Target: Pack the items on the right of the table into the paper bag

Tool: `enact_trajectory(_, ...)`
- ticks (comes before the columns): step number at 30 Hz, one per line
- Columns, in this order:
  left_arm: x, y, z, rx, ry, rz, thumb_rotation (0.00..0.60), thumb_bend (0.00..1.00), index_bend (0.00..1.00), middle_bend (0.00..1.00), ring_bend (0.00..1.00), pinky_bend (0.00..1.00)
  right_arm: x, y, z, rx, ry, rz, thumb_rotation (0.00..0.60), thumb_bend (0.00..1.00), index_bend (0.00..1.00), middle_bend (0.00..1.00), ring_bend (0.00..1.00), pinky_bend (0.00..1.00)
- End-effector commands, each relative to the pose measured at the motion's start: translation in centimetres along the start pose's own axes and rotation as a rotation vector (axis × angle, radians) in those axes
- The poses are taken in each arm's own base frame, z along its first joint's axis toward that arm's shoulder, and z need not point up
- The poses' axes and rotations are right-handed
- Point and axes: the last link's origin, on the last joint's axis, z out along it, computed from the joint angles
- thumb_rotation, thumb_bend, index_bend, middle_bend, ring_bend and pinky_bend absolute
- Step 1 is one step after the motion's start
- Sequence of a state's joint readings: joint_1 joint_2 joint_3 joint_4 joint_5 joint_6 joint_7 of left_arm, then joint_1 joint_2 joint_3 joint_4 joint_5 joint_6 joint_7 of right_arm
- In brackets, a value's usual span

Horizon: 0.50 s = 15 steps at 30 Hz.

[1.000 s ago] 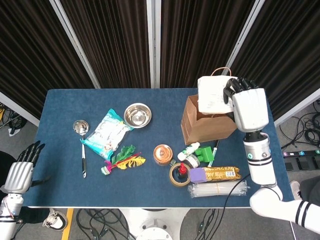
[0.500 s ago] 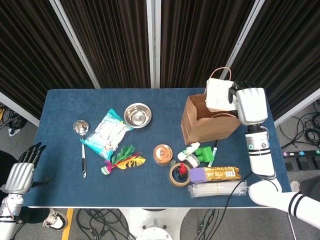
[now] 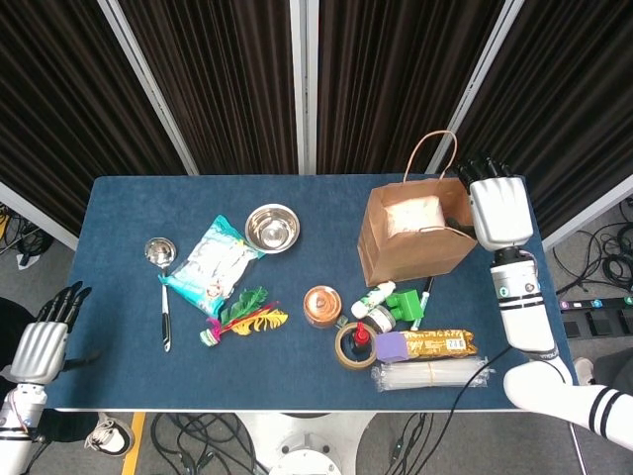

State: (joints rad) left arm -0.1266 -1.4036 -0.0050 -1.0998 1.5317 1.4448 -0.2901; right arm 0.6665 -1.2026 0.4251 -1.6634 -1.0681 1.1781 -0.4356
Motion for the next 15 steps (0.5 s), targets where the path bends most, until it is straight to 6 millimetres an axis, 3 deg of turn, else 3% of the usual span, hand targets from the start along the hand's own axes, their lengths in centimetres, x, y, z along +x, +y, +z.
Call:
enact_trajectory(1,0.1,0.0,0.0,-0.001,0.002,0.000,0.600,0.16,0.07,0.12,0.02,0.16,0.2,-0.1,0.0,0.001,0.009,0.009,0.600,0.00,0.27,0.26,0.13,0.25)
enact_trajectory(6,0.1,0.1,0.2,-0.003,0.006,-0.002,0.600,0.17,0.07,0.12,0.02,0.16,1.6,-0.9,0.2,0.033,0.081,0.046,0.600,0.00,0.27,0.25,0.13,0.24)
enact_trajectory(12,0.3,0.3,0.3,-0.009,0.015,-0.003,0.600,0.17,0.07,0.12,0.02,0.16,5.8,-3.8,0.0,0.142,0.274,0.132,0.600,0.00,0.27,0.27,0.14,0.24)
enact_trajectory(15,0.4,0.4,0.4,-0.009,0.020,-0.004,0.600,0.17,0.07,0.12,0.02,0.16,7.5,-5.3,-1.1,0.201,0.320,0.180,0.600,0.00,0.27,0.27,0.14,0.24)
